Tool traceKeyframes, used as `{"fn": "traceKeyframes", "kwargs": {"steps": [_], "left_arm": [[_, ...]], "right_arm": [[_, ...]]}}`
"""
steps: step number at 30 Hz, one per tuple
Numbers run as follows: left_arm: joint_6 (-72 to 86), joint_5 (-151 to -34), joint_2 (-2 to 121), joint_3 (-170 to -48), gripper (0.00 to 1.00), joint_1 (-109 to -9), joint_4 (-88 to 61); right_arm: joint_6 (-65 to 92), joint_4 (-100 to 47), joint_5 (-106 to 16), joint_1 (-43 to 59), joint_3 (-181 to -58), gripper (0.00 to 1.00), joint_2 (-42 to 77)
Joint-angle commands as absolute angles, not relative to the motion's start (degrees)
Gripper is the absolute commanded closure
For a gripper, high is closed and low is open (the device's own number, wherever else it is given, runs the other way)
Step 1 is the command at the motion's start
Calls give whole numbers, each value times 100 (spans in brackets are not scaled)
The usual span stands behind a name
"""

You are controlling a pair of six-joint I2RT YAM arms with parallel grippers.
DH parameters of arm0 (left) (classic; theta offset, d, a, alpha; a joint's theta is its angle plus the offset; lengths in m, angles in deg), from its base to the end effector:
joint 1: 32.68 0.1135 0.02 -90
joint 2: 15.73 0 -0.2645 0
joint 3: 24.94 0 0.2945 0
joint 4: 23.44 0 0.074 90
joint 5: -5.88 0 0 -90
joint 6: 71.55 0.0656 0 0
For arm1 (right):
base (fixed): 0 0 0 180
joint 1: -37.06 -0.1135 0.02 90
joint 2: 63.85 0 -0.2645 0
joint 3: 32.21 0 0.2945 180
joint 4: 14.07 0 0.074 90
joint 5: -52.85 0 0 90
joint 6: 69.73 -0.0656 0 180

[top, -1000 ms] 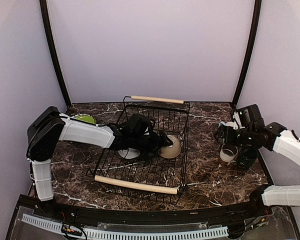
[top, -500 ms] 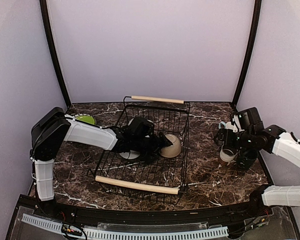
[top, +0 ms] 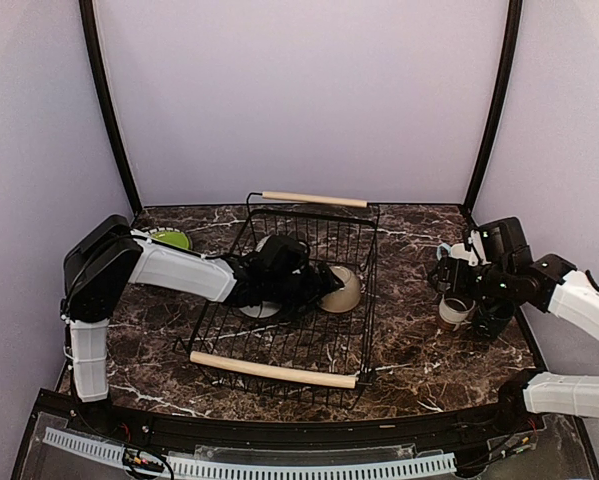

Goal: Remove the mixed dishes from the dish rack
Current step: Grab the bowl from the dish rack.

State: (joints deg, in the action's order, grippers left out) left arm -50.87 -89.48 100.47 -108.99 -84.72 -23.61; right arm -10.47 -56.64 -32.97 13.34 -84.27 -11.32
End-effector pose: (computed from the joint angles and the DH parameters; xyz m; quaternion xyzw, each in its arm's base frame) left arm 0.3054 -0.4014 0.1203 -0.1088 0.8671 -0.4424 0.2016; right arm 0.2358 0.0984 0.2259 0.0706 0.9140 0.1524 0.3693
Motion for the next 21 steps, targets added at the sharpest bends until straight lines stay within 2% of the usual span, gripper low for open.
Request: {"fn": "traceKeyframes", "kwargs": {"steps": [1,9,21], "left_arm": [[-4732,-8572,10012,-10964,1,-8461,-2499],[-4954,-8725,10157,-10971,1,-8402,-2814],[-5333,-7986,10262,-11295,1,-8457,-1605]], "right_arm": [[-1053,-5473,-3354,1356,-8367,10,-1141],[-1058,-5354,-3430,1353,-8371,10,-1001],[-1045,-5302,-3420,1351,-8320,10,-1141]]}}
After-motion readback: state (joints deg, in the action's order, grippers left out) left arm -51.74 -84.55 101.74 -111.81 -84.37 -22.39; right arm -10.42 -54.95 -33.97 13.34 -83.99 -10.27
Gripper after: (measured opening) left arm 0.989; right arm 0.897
